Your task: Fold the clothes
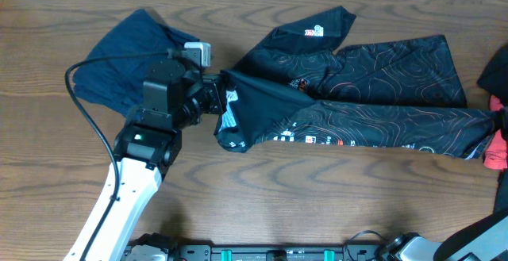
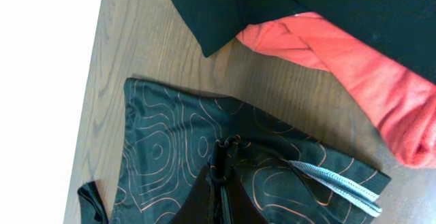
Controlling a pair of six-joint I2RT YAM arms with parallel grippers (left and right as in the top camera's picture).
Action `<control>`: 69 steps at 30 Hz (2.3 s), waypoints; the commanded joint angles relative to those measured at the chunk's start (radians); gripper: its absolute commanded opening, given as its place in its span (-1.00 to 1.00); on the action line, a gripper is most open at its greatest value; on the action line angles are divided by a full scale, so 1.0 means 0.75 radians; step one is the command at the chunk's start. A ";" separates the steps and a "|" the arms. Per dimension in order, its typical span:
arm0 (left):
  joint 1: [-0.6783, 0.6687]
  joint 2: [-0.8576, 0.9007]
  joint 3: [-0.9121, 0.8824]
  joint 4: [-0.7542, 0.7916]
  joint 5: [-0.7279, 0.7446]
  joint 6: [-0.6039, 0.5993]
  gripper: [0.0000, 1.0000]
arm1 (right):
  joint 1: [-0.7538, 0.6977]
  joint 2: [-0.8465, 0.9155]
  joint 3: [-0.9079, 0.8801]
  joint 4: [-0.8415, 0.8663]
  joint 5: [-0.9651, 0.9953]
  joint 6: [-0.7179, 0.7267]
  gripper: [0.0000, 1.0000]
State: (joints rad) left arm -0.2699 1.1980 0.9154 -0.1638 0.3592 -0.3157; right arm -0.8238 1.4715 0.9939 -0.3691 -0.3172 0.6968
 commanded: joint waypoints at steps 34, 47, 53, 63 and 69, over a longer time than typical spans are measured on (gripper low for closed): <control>0.042 0.272 0.032 -0.312 0.056 0.099 0.46 | 0.115 0.179 0.014 0.022 -0.231 -0.221 0.44; -0.219 0.582 0.014 -0.299 -0.192 0.326 0.17 | 0.133 0.179 0.013 -0.421 -0.230 -0.475 0.41; -0.217 0.625 0.014 -0.142 -0.192 0.326 0.04 | 0.133 0.179 0.013 -0.457 -0.231 -0.477 0.37; -0.217 0.689 0.014 -0.067 -0.192 0.366 -0.03 | 0.133 0.179 0.013 -0.461 -0.231 -0.472 0.32; -0.217 0.738 0.014 -0.010 -0.192 0.367 -0.30 | 0.133 0.179 0.013 -0.465 -0.231 -0.471 0.31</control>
State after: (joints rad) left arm -0.4339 1.7424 0.9245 -0.1787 0.2279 -0.0536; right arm -0.7334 1.6035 0.9951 -0.7147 -0.4789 0.3580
